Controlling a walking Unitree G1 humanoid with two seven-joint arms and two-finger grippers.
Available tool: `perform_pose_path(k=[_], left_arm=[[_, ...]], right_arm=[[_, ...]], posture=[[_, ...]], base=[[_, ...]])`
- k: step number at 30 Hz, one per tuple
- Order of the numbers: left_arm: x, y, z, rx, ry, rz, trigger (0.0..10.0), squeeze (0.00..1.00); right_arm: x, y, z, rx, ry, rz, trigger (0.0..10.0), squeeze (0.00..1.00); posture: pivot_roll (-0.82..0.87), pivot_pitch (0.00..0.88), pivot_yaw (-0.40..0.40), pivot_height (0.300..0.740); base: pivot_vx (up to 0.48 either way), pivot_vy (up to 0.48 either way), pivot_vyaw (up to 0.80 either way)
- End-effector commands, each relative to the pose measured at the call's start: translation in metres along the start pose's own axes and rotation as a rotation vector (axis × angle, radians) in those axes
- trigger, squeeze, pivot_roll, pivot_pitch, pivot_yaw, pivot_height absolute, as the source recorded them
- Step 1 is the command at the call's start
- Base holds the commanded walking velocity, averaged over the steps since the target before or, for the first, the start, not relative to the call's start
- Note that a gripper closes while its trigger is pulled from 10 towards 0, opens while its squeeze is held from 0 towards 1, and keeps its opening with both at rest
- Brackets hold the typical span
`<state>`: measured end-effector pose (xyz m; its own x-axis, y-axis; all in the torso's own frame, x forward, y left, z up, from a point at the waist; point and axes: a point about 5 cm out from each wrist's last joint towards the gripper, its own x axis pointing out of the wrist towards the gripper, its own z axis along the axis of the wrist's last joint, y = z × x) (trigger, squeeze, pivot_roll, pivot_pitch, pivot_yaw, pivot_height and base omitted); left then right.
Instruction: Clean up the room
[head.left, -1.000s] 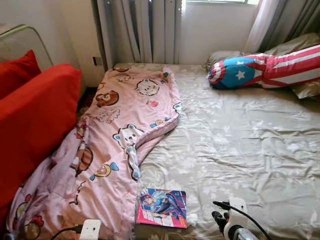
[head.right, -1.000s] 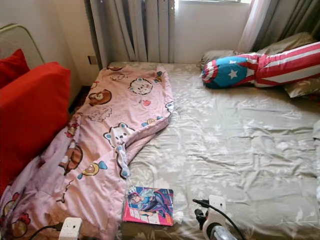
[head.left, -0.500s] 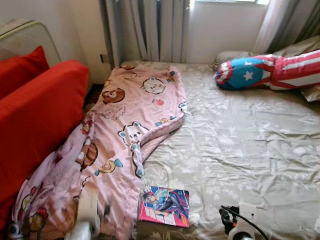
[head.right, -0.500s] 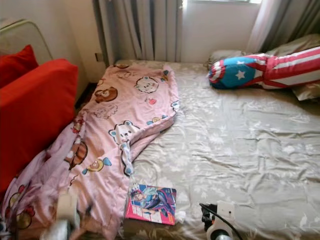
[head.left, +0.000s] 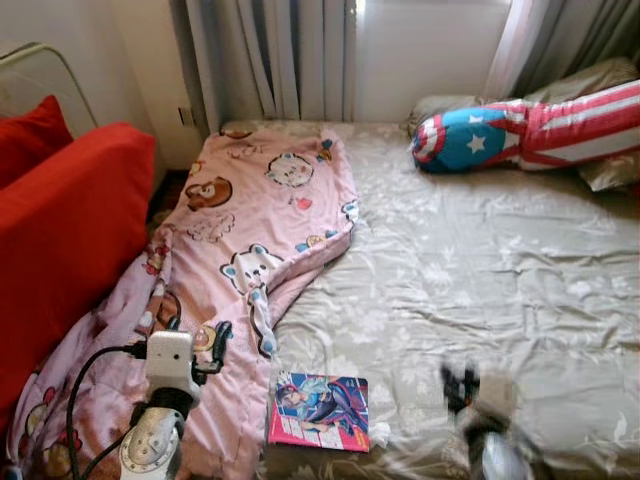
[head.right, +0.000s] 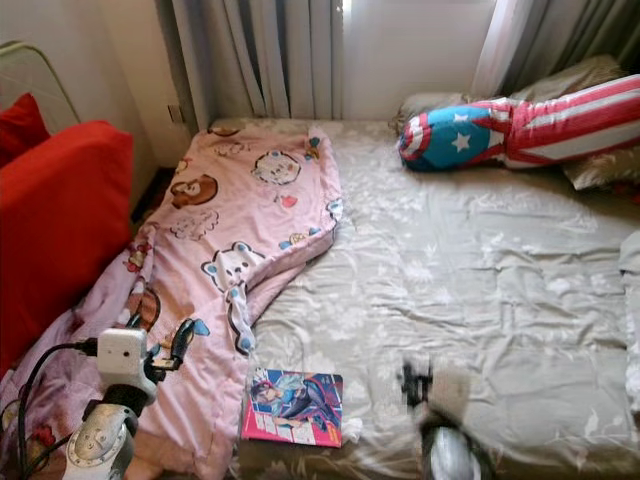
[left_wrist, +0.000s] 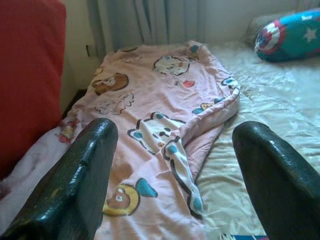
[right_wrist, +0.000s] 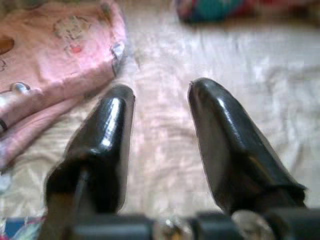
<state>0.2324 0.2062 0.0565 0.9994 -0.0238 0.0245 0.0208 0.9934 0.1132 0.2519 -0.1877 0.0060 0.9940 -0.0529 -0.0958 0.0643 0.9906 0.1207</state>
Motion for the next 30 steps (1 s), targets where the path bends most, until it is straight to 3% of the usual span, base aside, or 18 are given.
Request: perform_pose_path(k=[1,5,11,24,30], left_arm=[[-0.005,0.0,-0.001,-0.015,0.016,0.003,10.0,0.0],[-0.009,-0.001,0.001,-0.019,0.03,0.003,10.0,0.0],[-0.007,0.002,0.017,-0.021,0.024,0.0,10.0,0.0],[-0.002,-0.004,0.023,-0.028,0.045,-0.013,10.0,0.0],[-0.001,-0.004,0.023,-0.031,0.056,-0.016,10.0,0.0]], right_arm=[[-0.015,-0.002,-0.015,0.01,0.062,0.006,10.0,0.0],[-0.017,-0.002,-0.011,0.001,0.028,0.022,10.0,0.0],[-0.018,-0.003,-0.002,0.021,0.01,-0.003,10.0,0.0],[-0.024,0.003,-0.002,0.037,0.036,0.007,10.0,0.0],[-0.023,0.009,0.0,0.063,0.031,0.001,10.0,0.0]], posture=[[0.1,0.0,-0.087,0.74],[0.1,0.0,-0.091,0.74],[0.1,0.0,-0.081,0.74],[0.09,0.0,-0.074,0.74],[0.09,0.0,-0.067,0.74]], base=[[0.0,0.0,0.0],[0.0,0.0,0.0],[0.0,0.0,0.8],[0.0,0.0,0.77],[0.0,0.0,0.16]])
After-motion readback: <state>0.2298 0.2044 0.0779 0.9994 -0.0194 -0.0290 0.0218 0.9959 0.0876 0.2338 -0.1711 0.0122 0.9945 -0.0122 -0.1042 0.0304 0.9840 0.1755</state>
